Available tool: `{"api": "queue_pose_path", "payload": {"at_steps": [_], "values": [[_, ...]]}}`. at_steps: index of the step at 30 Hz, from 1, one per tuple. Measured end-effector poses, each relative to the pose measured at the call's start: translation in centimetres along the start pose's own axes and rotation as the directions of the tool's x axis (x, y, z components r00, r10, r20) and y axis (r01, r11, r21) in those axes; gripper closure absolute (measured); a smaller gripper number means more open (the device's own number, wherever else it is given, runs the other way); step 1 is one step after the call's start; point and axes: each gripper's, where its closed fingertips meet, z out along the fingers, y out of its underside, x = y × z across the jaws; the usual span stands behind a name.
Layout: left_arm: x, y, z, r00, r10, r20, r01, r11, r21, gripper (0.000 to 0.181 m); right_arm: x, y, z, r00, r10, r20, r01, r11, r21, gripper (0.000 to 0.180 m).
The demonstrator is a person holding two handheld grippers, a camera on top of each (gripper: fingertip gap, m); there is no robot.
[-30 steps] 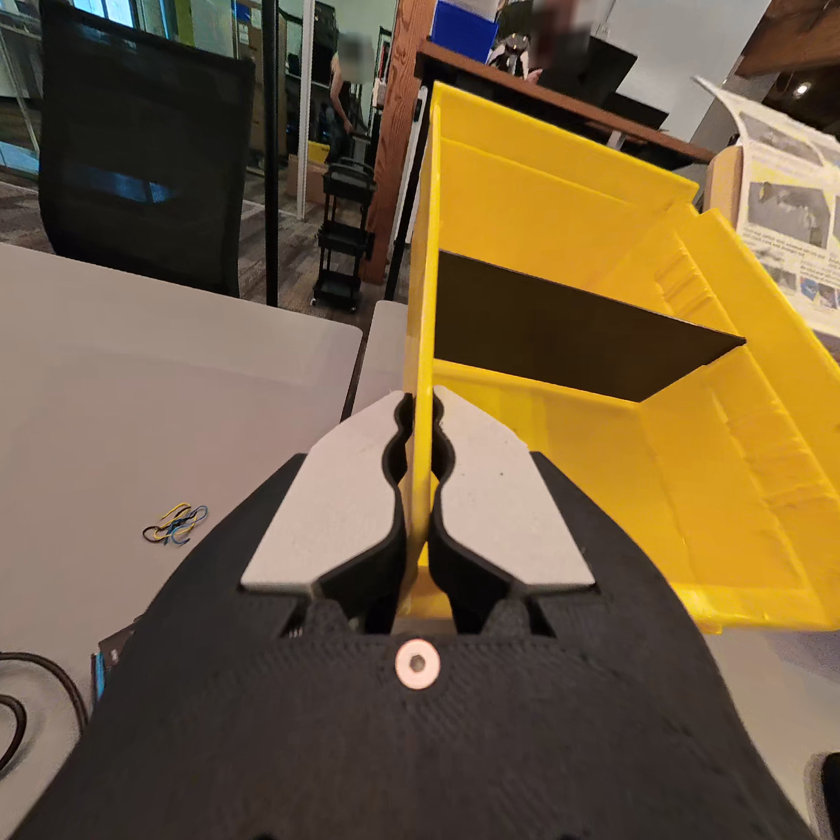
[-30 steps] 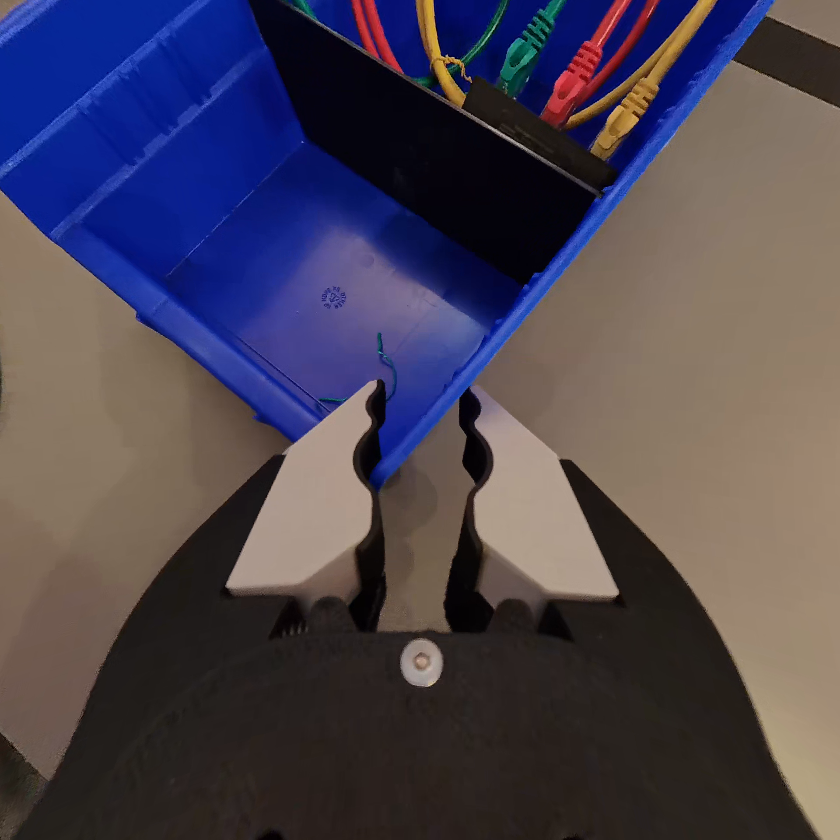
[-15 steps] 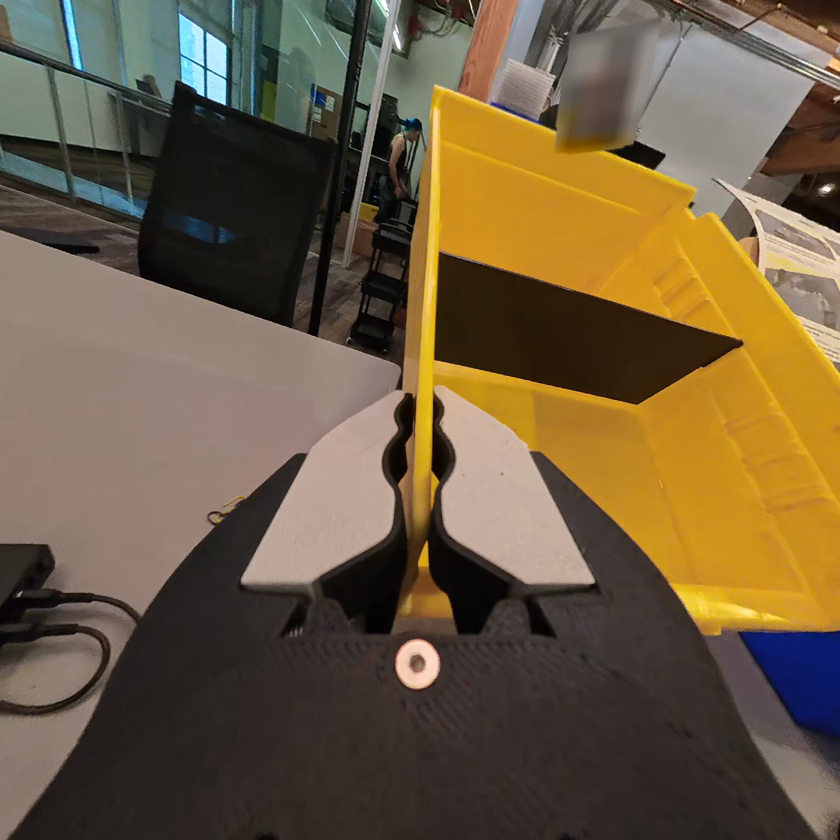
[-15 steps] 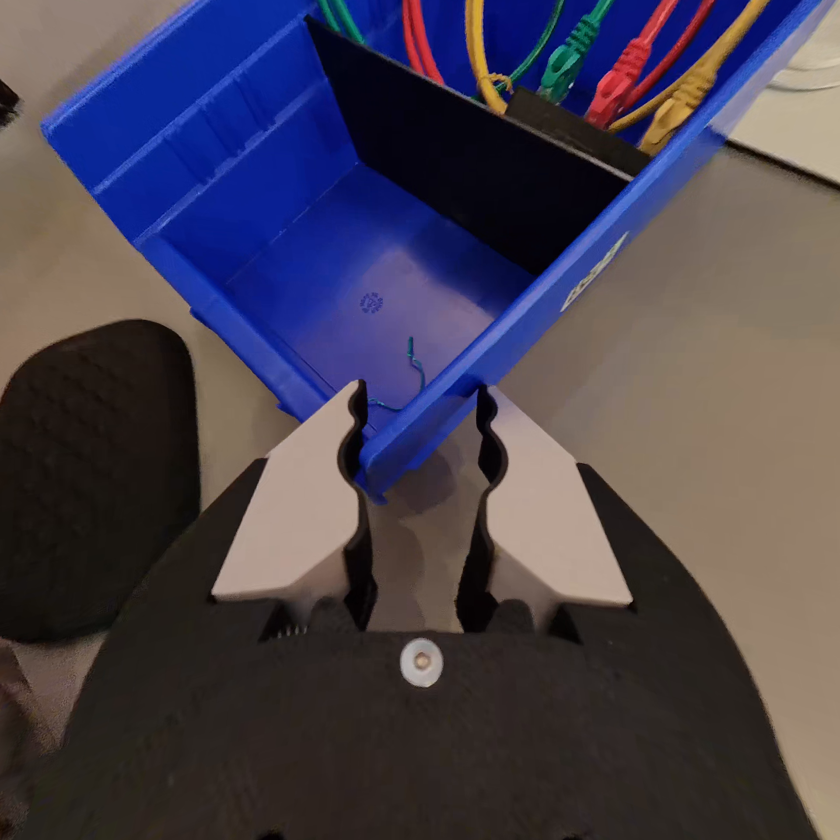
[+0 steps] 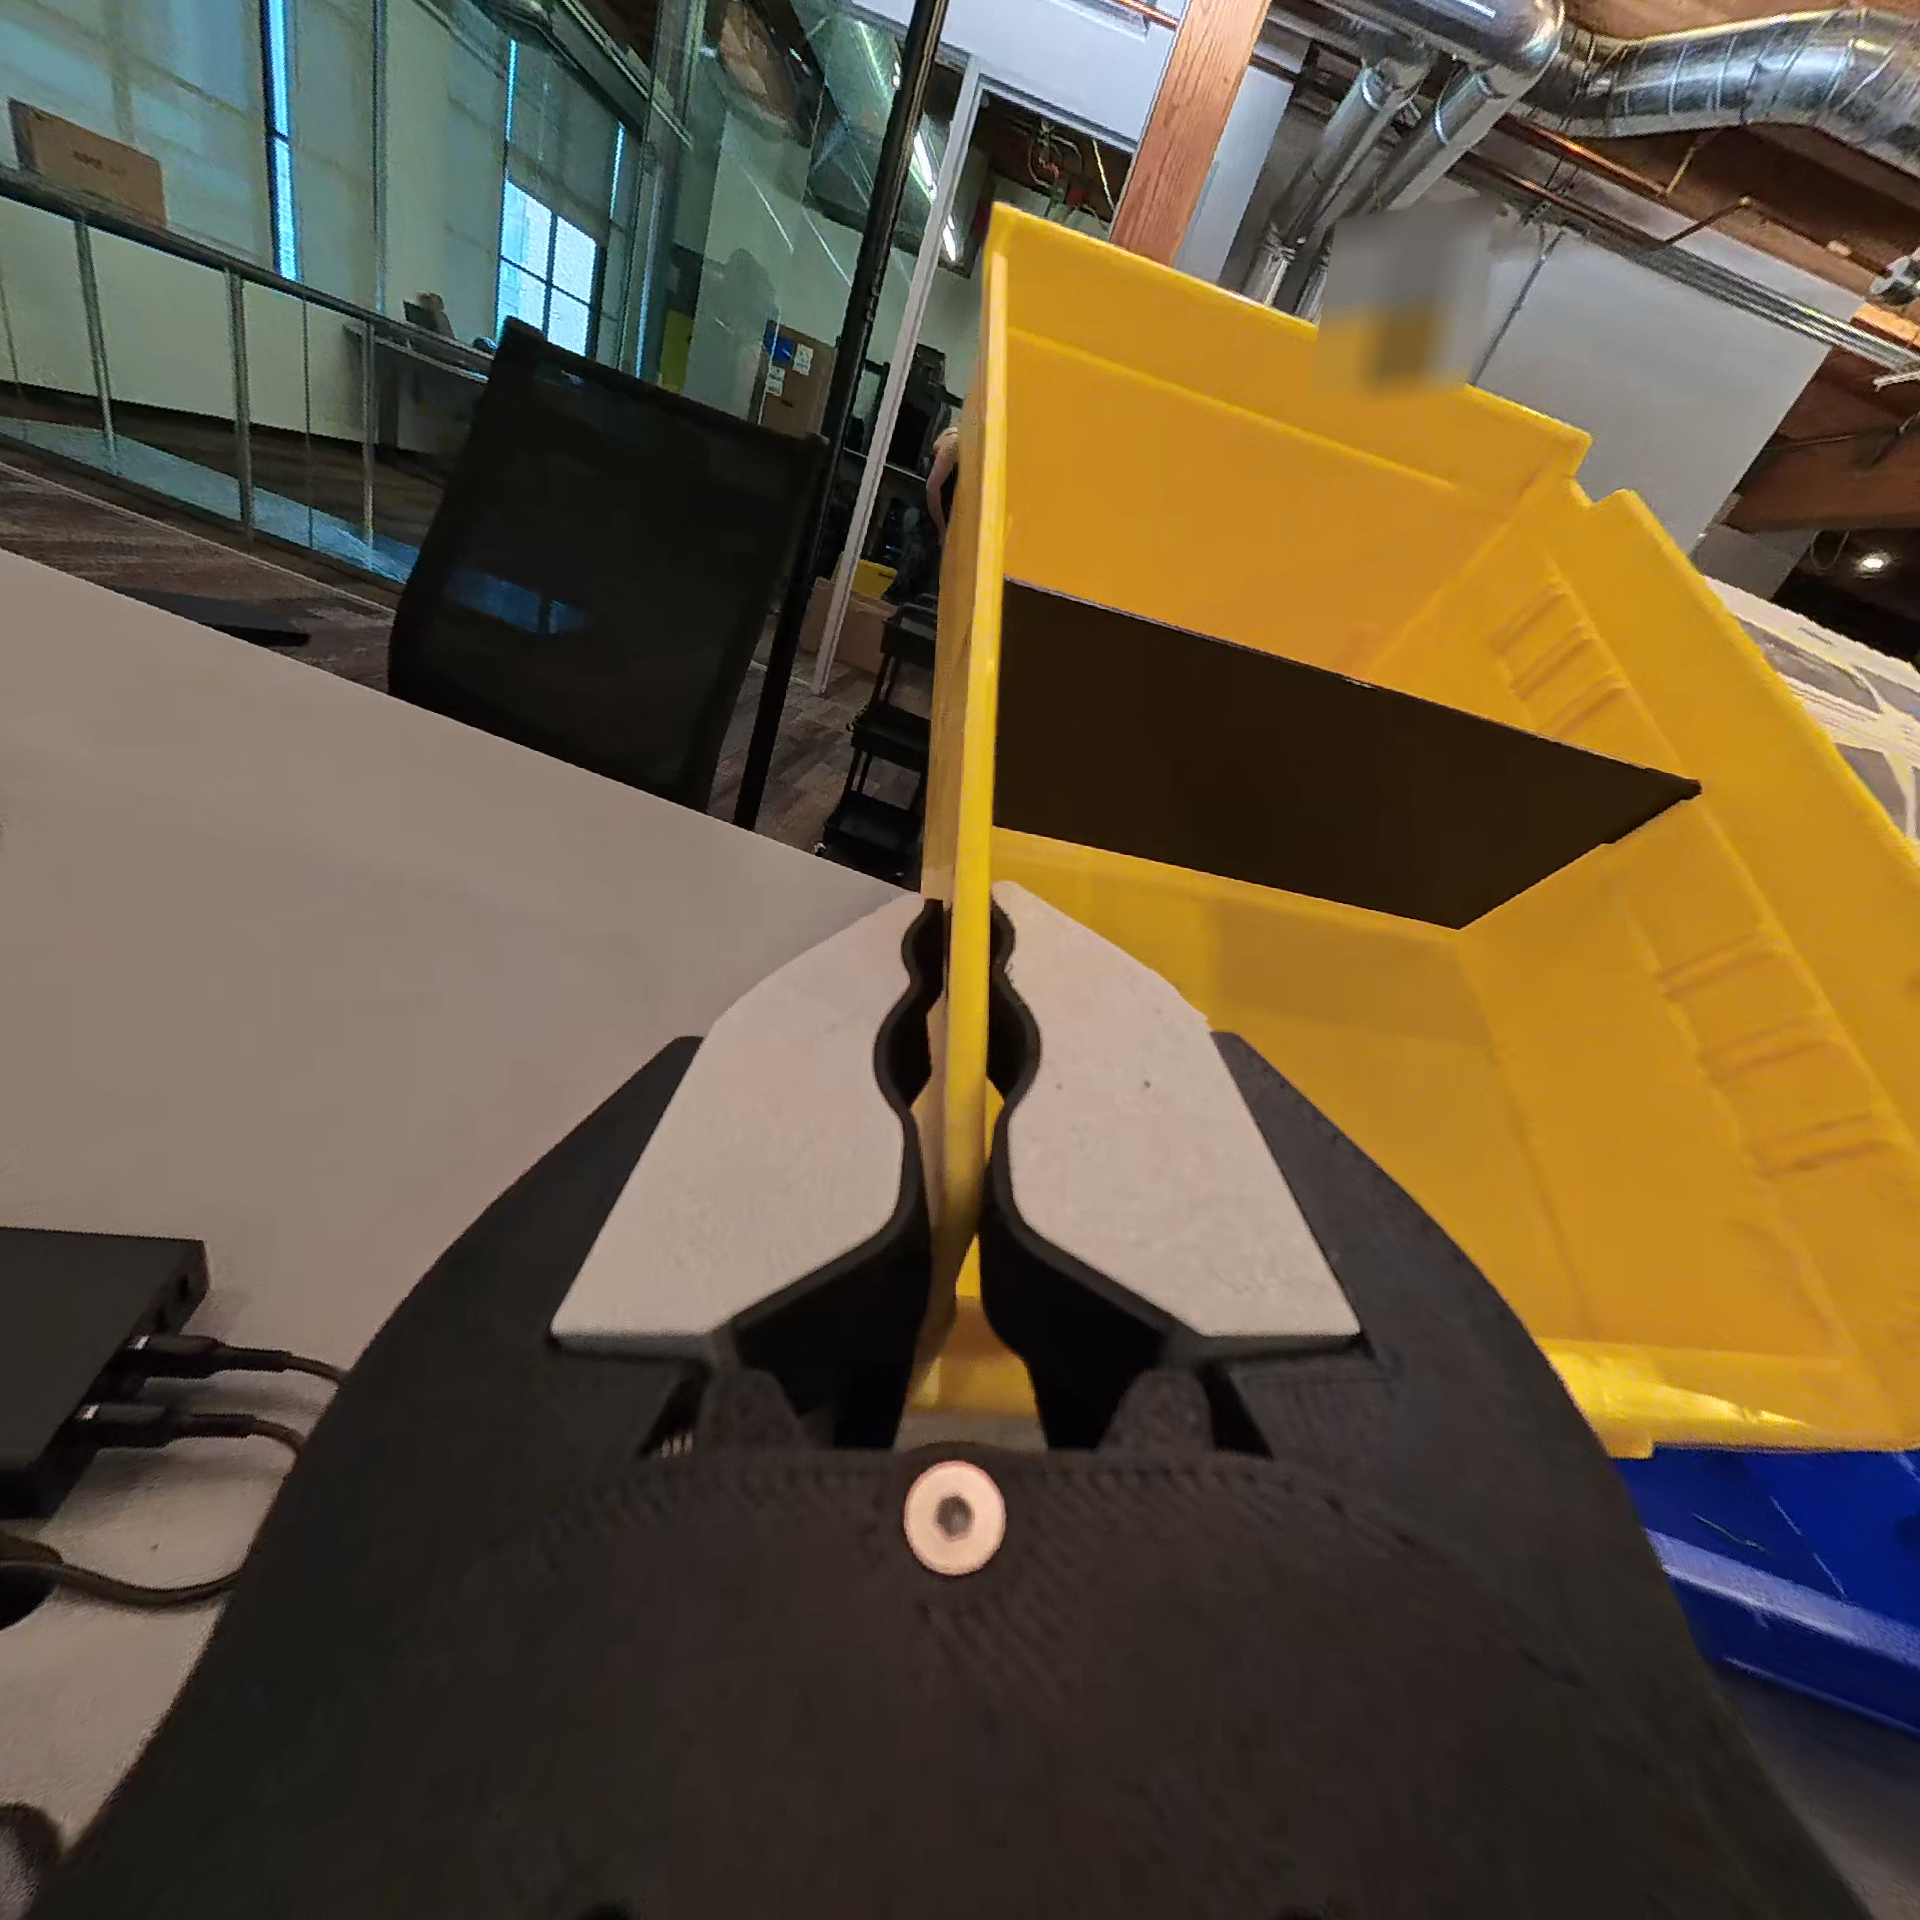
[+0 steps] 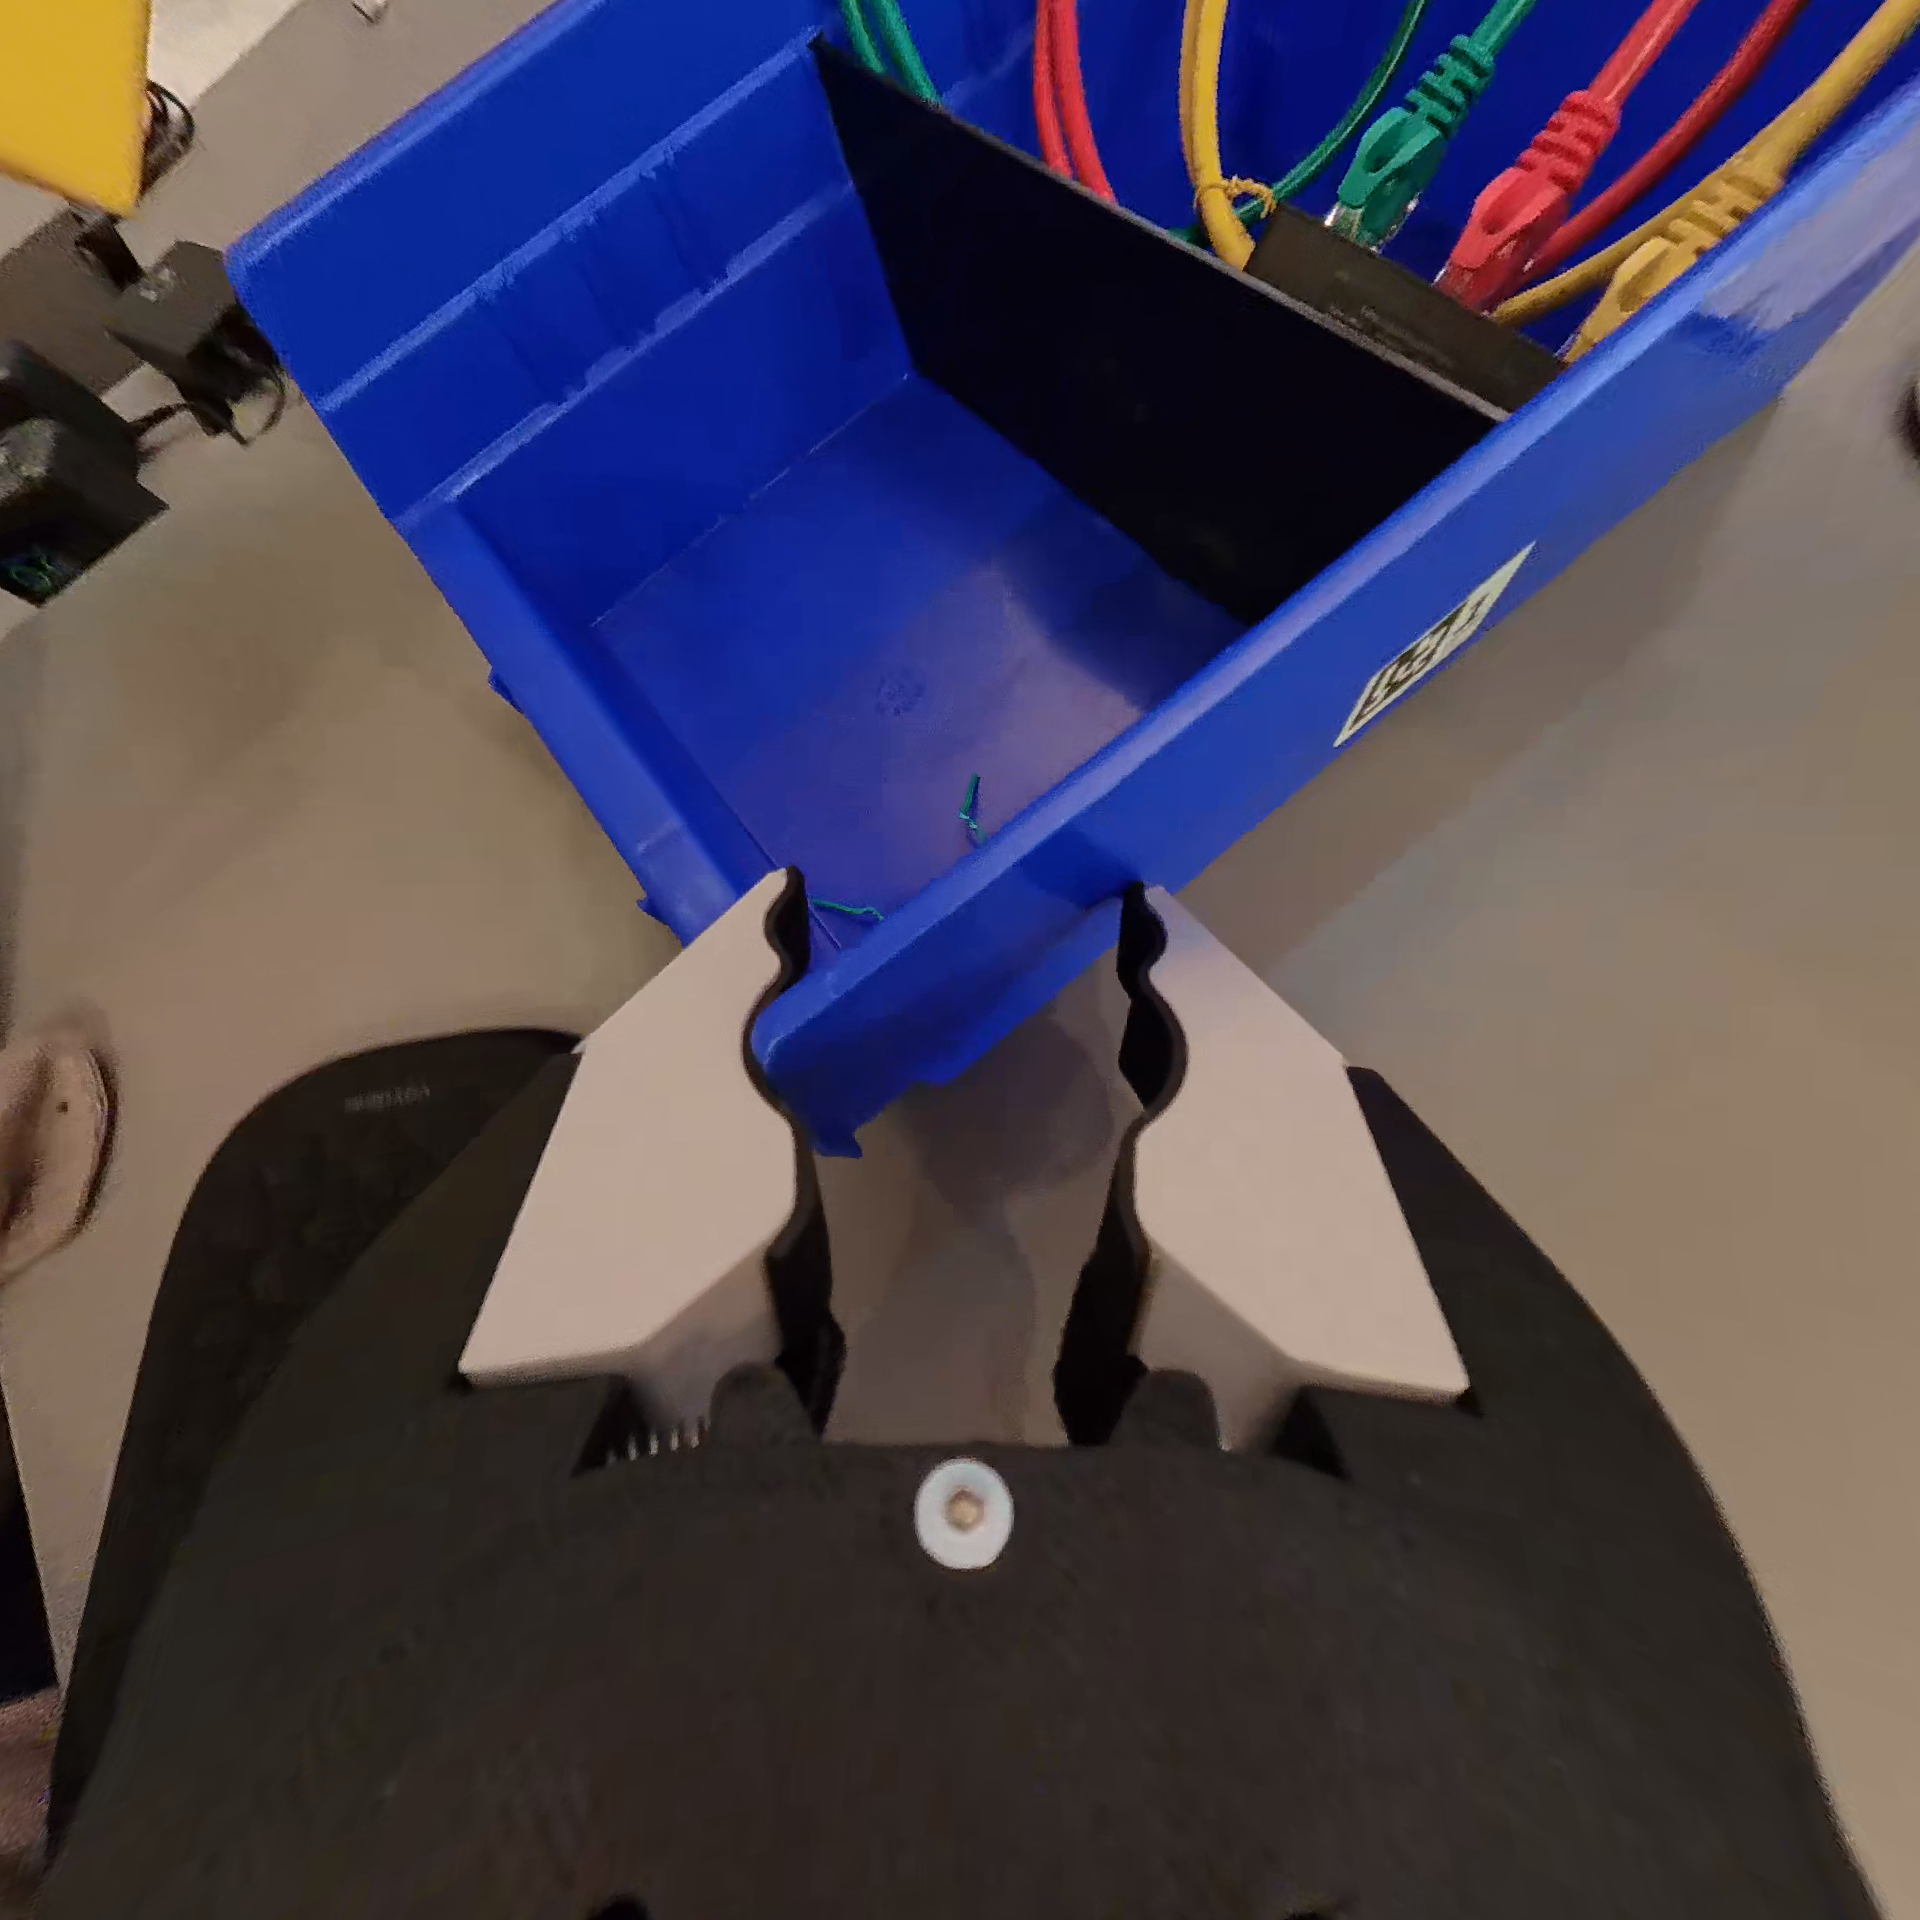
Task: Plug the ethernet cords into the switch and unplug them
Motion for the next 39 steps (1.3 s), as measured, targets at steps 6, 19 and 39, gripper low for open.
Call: {"api": "queue_pose_path", "payload": {"at_steps": [6,19,39], "values": [[-1.6,-0.8,-0.9,0.996,0.019,0.087,-0.022,0.999,0.040,0.176,-1.4,-2.9,4.3,0.992,0.102,0.075,-0.105,0.994,0.037,0.106],[-2.8,-2.6,-2.4,0.989,0.019,0.149,-0.036,0.992,0.118,0.176,-4.8,-8.1,12.1,0.968,0.170,0.184,-0.185,0.980,0.071,0.078],[16.1,-1.8,2.2,0.977,0.161,-0.142,-0.152,0.986,0.074,0.176,-7.5,-12.2,-8.8,0.956,-0.086,0.279,-0.038,0.911,0.411,0.071]]}}
